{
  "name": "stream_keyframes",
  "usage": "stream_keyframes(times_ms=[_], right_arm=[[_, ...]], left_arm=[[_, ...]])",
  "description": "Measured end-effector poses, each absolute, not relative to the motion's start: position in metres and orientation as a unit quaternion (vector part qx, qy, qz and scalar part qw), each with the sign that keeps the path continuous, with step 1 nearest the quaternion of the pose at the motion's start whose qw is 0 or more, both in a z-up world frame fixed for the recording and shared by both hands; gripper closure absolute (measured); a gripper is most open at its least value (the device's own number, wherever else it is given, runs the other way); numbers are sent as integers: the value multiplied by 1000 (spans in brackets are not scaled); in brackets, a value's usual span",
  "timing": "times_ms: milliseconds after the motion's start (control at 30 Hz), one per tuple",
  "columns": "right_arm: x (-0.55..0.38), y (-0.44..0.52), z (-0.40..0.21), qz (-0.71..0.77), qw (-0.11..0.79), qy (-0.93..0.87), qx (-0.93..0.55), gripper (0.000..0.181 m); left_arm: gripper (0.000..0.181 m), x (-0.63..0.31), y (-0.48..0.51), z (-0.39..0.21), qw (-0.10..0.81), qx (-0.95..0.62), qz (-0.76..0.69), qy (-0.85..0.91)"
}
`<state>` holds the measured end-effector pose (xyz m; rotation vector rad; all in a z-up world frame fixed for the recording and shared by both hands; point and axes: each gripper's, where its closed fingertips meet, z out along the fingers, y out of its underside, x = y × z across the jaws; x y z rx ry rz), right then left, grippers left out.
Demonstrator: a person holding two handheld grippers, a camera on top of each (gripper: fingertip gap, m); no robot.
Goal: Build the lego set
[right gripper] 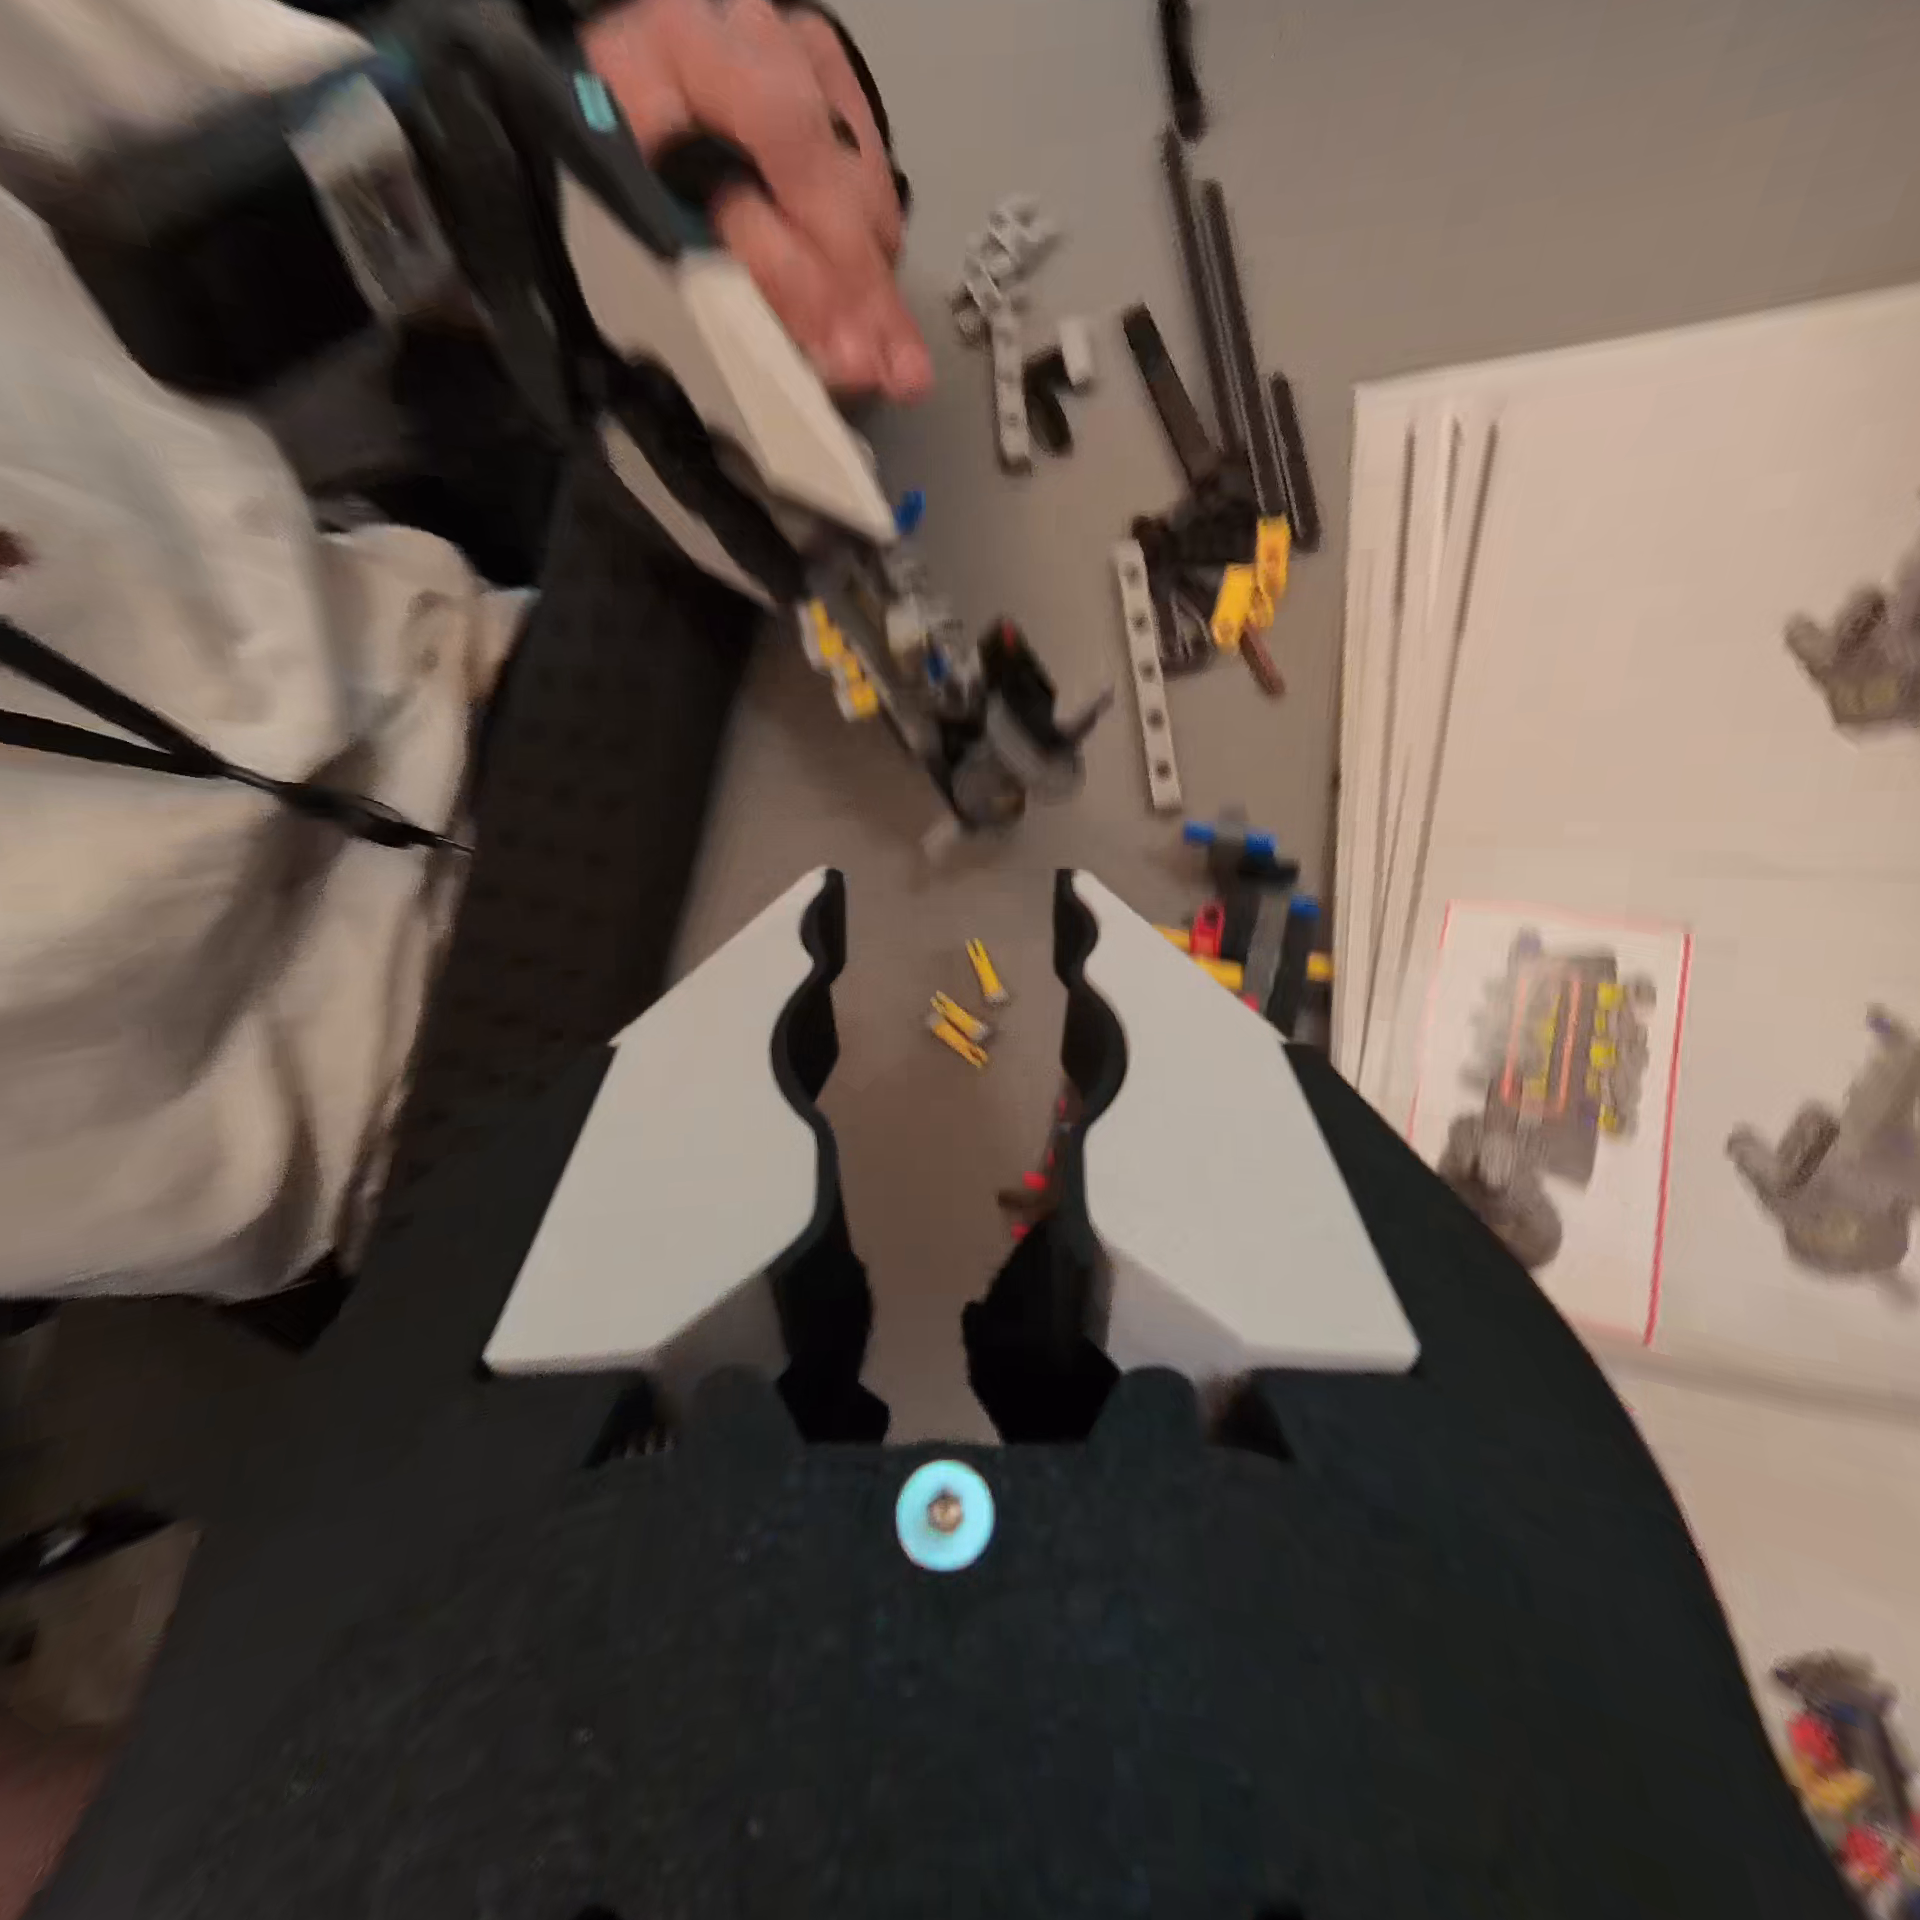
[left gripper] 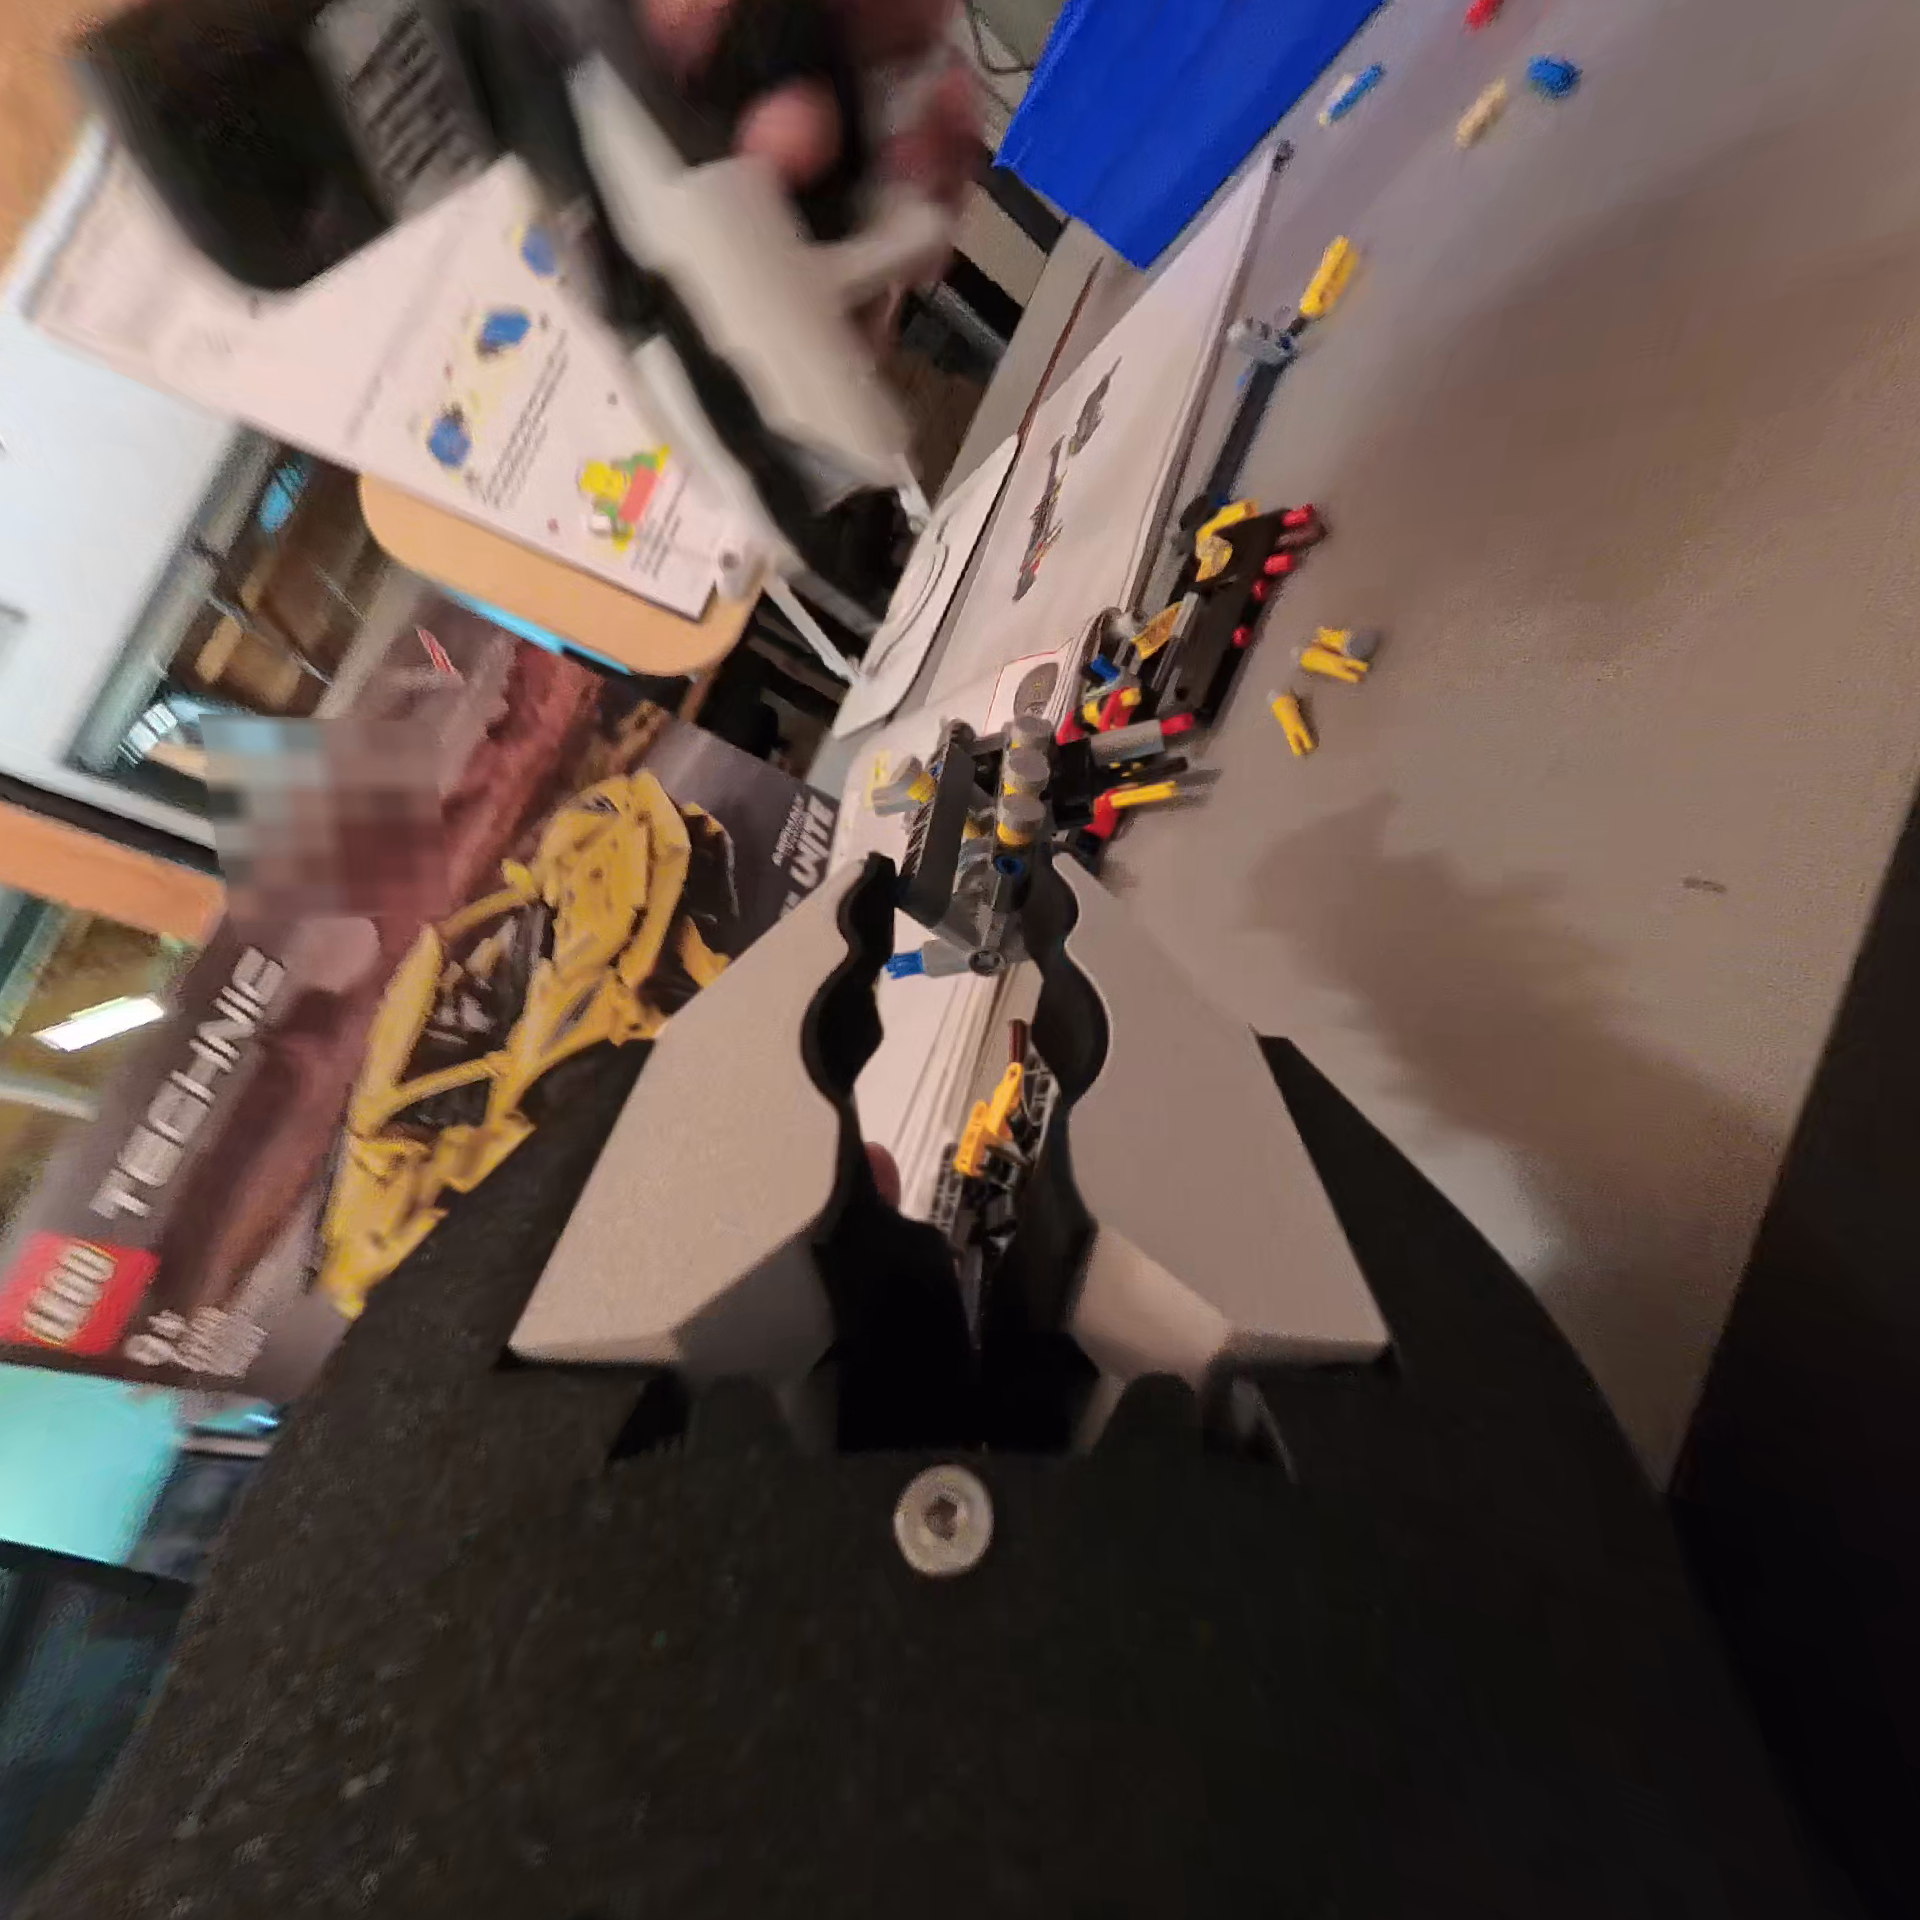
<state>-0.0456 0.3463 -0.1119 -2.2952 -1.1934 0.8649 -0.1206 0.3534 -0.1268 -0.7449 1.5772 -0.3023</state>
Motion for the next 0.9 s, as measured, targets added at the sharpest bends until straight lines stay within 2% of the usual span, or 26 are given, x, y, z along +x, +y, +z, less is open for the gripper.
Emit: stream_keyframes(times_ms=[100, 233, 333, 433, 633, 900], right_arm=[[-31, 329, -151, 245, 258, -373, -857, 145], [-47, 310, -168, 244, 333, -218, -885, 148], [-41, 298, -193, 132, 339, -145, -920, 151], [-40, 292, -201, 92, 356, -103, -924, 157], [-39, 298, -211, 101, 361, -95, -922, 154], [-50, 303, -212, 119, 361, -197, -904, 157]], left_arm=[[158, -120, 365, -130, 608, -382, -164, 677], [158, -120, 376, -132, 603, -410, -161, 665], [158, -118, 375, -132, 603, -408, -160, 666], [158, -116, 371, -133, 603, -401, -163, 670], [158, -116, 367, -132, 603, -392, -173, 672], [158, -115, 365, -136, 602, -378, -162, 684]])
